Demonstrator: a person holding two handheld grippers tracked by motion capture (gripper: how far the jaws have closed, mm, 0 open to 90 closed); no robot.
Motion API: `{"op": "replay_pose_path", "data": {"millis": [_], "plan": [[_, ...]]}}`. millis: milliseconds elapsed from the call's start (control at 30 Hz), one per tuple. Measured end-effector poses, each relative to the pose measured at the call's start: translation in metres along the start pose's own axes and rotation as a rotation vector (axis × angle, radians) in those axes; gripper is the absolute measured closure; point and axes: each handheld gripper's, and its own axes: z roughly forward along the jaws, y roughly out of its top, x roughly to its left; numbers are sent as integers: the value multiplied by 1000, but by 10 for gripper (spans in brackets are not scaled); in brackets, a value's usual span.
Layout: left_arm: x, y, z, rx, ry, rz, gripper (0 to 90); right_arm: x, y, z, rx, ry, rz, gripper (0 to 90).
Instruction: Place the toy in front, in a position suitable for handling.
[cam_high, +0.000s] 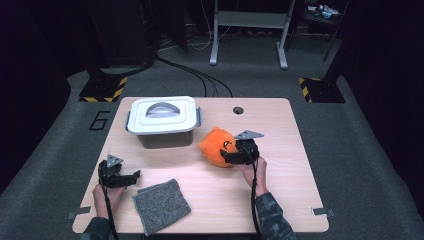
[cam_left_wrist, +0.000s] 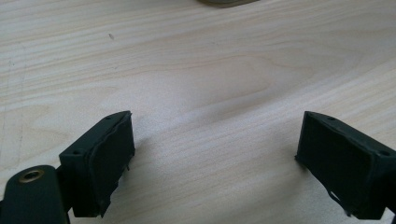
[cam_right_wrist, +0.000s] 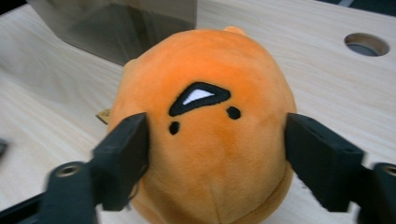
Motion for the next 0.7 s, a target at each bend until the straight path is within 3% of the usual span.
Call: {"op": "replay_pose_path", "data": {"millis": [267,367,700], "plan": [[0,0,0,0,-2,2,107,-5,-13,-27,-1,20,-13,69],[0,0,0,0,-3,3,107,-8,-21,-35,-5,16,8,51],[0,0,0,-1,-7,5,106,-28,-76,-66,13,-48,55,12]]}}
